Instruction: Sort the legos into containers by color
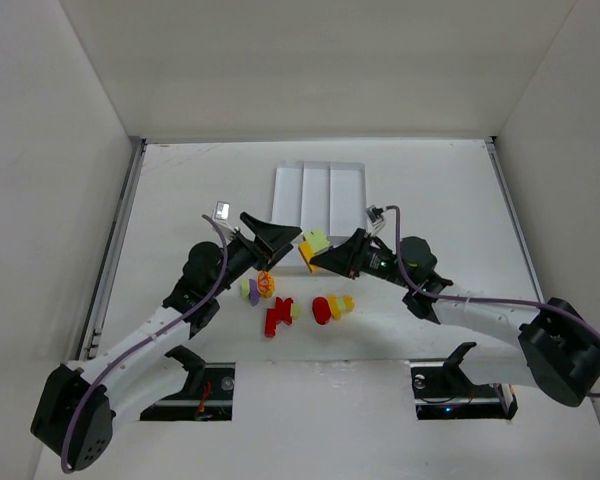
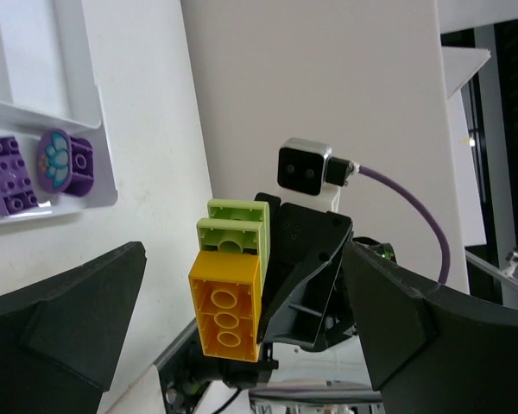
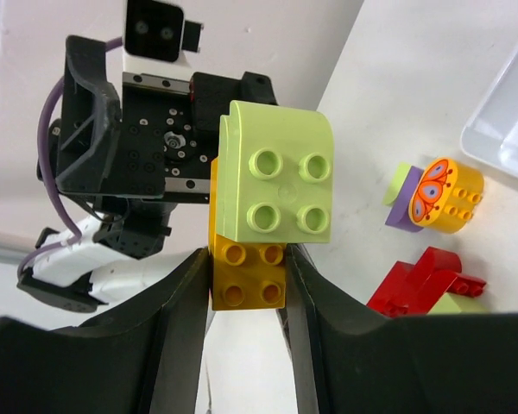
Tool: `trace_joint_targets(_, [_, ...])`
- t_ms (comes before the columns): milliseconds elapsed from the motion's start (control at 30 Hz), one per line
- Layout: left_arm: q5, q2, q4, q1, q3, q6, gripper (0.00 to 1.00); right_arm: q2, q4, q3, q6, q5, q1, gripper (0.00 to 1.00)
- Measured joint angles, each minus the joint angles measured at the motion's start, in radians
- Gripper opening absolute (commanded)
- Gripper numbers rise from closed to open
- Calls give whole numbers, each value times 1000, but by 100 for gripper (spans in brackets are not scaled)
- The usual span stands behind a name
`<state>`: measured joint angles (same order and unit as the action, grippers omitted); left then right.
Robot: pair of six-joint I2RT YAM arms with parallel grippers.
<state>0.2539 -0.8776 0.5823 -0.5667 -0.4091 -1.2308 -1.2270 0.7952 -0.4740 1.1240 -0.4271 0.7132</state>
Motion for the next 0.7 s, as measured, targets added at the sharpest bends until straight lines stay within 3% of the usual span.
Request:
trace_joint_targets(67, [-18, 7, 0, 7, 4, 9, 86, 0, -1, 0, 0, 0, -10, 40])
trace_joint_targets(167, [-37, 7, 0, -3, 10, 25, 79, 1, -1, 0, 3, 0, -22, 40])
trace_joint_targets(367, [-69, -25, 19, -67, 21, 56, 78, -1, -1, 0, 11, 0, -27, 40])
trace_joint_targets(700, [-154, -63, 35, -138, 23, 132, 65, -24, 2, 0, 37, -1, -27, 40])
